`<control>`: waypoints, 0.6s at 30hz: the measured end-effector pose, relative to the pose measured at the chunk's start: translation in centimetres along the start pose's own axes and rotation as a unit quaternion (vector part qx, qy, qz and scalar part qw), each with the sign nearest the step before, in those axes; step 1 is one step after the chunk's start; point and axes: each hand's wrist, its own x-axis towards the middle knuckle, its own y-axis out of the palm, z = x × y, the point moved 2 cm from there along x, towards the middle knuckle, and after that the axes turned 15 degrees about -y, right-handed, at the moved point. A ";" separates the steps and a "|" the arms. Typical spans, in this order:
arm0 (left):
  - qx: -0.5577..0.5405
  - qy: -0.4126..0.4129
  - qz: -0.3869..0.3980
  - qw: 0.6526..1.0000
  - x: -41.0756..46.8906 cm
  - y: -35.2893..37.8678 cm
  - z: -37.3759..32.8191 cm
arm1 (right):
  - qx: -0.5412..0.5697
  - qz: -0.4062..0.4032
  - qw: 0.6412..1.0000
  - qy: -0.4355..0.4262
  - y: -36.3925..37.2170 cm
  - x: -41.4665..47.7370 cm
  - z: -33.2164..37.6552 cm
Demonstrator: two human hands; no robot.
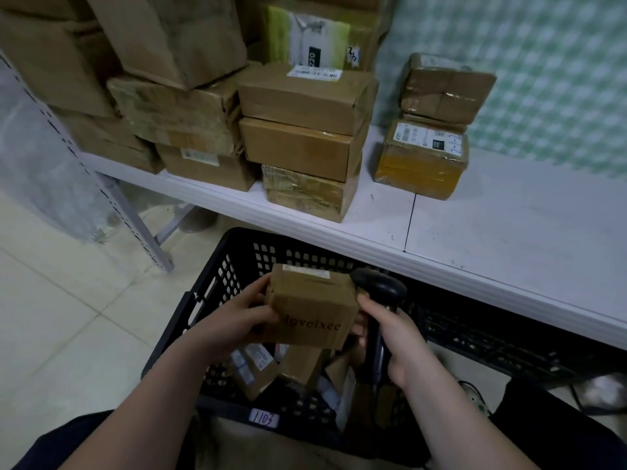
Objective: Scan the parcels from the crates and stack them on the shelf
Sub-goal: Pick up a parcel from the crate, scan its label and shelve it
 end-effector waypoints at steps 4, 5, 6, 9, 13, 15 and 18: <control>0.113 0.034 -0.010 0.993 -2.0 0.1 -0.6 | 0.026 0.004 0.999 -0.047 -0.1 -1.9 1.6; 0.113 0.045 -0.007 0.993 -2.5 0.1 -0.8 | 0.031 0.009 0.998 -0.055 -0.1 -2.3 1.9; 0.100 0.053 0.008 0.994 -2.8 0.2 -0.8 | 0.033 0.012 0.997 -0.064 -0.2 -2.6 2.2; -0.011 0.064 0.063 0.996 -3.7 1.0 -1.2 | 0.040 0.022 0.995 -0.084 -0.3 -3.5 3.1; -0.134 0.079 0.001 0.988 -4.3 2.1 -1.6 | 0.040 0.024 0.994 -0.097 -0.4 -4.4 3.7; -0.151 0.087 -0.008 0.985 -4.5 2.7 -1.6 | 0.030 0.017 0.994 -0.103 -0.4 -4.8 4.0; -0.188 0.108 0.000 0.976 -4.7 2.8 -1.5 | 0.032 0.011 0.993 -0.110 -0.6 -5.3 4.5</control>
